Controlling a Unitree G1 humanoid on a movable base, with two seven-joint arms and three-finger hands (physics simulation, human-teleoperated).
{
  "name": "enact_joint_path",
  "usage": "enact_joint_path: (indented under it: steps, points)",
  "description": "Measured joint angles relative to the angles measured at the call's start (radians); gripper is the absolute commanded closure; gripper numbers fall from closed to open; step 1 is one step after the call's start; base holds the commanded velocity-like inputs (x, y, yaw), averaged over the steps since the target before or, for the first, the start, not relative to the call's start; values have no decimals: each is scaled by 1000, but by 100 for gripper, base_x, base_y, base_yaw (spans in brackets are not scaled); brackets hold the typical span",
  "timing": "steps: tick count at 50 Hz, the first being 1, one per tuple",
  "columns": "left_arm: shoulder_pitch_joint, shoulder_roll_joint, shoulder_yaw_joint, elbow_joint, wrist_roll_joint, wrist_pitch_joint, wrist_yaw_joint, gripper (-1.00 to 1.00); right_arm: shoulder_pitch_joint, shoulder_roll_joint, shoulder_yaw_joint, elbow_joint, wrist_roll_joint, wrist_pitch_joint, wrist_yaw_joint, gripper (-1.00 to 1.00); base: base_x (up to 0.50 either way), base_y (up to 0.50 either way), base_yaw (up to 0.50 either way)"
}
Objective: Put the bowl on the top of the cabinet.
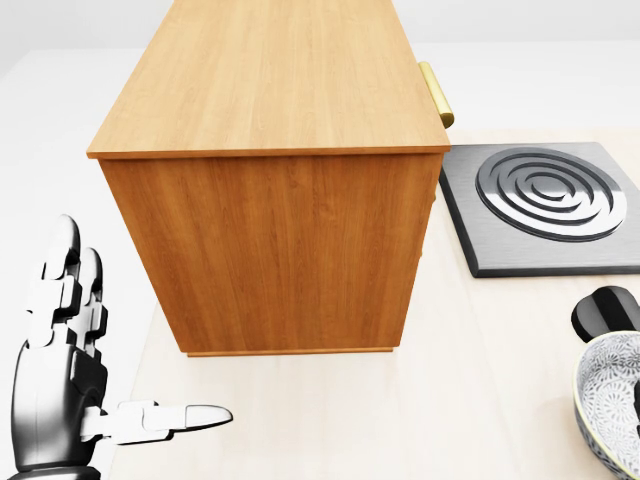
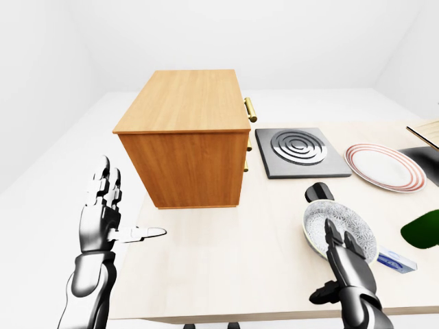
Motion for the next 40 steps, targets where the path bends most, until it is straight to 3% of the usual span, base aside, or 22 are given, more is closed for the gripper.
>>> enact_joint_path:
  steps: [1, 2, 3, 4, 24, 40]
  points:
    - [0, 0, 0, 0, 0, 0, 0, -100, 0, -2, 0, 3, -2, 0, -2, -100, 0, 0, 0]
    - [0, 0, 0, 0, 0, 0, 0, -100, 1, -5, 0, 7, -5, 0, -3, -69, 0, 0, 0]
    - [0, 0, 0, 0, 0, 0, 0, -100, 1, -7, 1, 10, -7, 0, -5, 5, 0, 0, 0]
    - [0, 0, 0, 0, 0, 0, 0, -100, 2, -8, 3, 14, -9, 0, -5, 100, 0, 0, 0]
    - [-5, 1, 2, 9, -4, 0, -2, -100, -4, -24, -6, 17, -1, 1, -7, 100, 0, 0, 0]
    - [-8, 1, 2, 14, -5, 0, 0, -100, -26, 3, -79, -189, 115, 0, 187, 100, 0, 0, 0]
